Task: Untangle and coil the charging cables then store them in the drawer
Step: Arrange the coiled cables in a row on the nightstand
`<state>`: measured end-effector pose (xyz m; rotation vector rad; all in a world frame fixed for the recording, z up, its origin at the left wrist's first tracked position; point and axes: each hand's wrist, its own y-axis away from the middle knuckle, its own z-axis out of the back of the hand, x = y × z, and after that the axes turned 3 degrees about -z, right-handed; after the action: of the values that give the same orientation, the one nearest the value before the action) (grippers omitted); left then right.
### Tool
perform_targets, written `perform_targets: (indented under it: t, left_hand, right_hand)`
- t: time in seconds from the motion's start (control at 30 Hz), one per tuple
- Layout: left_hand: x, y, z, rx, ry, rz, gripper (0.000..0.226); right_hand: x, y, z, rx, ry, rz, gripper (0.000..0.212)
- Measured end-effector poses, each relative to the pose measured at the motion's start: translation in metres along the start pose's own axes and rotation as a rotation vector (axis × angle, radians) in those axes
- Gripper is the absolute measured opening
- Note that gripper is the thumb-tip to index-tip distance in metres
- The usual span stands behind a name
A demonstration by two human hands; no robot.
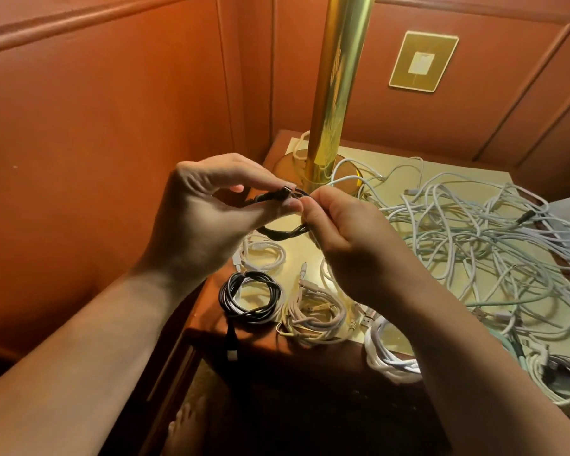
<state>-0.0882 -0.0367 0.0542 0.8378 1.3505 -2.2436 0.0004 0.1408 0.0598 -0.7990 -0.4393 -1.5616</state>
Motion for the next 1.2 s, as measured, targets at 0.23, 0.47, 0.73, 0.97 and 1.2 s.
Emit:
perform_targets:
  t: [0.23,0.47,0.73,0.97,1.2]
  left_hand:
    - [-0.006,-0.001,-0.014,-0.339,0.232,0.238,0.021]
    - [0.000,-0.007,-0.001,-0.106,-0.039,0.192,0.021]
    - [0.026,-0.006,0.006,0.088,-0.400,0.261,0.020]
    - [0.042,-0.004,0.004,0.169,-0.453,0.357,0.023]
    - [0.044,-0.004,0.004,0.336,-0.425,0.512,0.024]
  right_hand:
    - [0.009,0.000,0.002,-0.023,0.070,0.029,0.030]
    - [0.003,-0.002,-0.012,-0.088,0.197,-0.032,0.031]
    - [0.005,-0.017,-0.038,0.007,0.399,-0.174,0.036]
    - [0.007,-0.028,-0.051,0.072,0.465,-0.238,0.036]
    - [0.008,-0.029,-0.057,0.091,0.543,-0.289,0.030]
